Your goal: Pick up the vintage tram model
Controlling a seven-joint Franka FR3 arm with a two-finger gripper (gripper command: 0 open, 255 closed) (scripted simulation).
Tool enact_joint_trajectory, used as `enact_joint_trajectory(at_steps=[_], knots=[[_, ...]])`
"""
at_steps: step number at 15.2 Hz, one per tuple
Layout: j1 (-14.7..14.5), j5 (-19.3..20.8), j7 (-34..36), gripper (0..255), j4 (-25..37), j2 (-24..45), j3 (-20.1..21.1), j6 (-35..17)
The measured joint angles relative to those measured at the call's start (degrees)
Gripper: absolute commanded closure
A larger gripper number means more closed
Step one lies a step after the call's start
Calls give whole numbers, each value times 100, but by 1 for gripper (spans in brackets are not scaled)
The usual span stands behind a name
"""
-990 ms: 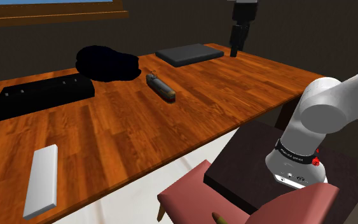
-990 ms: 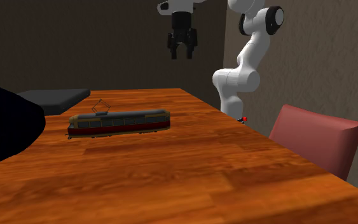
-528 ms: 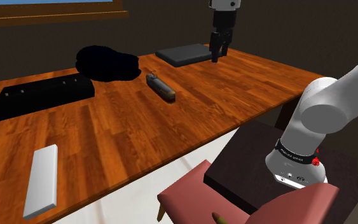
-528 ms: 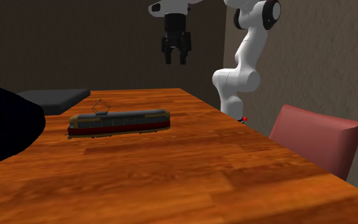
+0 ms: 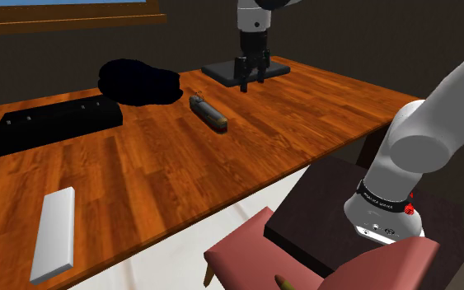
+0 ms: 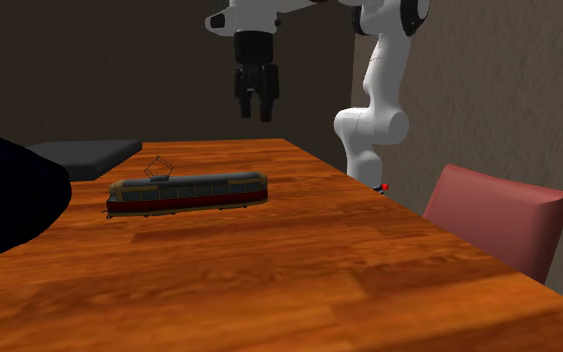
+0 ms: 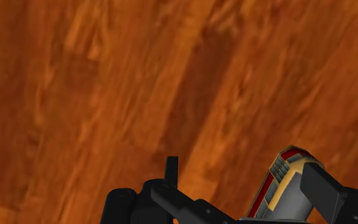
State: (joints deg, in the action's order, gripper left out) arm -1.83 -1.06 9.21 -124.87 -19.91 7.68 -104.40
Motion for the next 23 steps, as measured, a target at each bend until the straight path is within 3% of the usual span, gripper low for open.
enact_joint_trajectory(at_steps=[9, 13, 21, 22, 23], knots=[[-92, 353, 1239, 0, 1579, 2044, 425, -394], [-165, 559, 1621, 0, 2393, 2851, 454, -340], [-188, 639, 1734, 0, 2156, 3130, 446, -842], [-189, 642, 1737, 255, 2144, 3138, 445, -863], [-189, 643, 1738, 255, 2139, 3143, 445, -874]])
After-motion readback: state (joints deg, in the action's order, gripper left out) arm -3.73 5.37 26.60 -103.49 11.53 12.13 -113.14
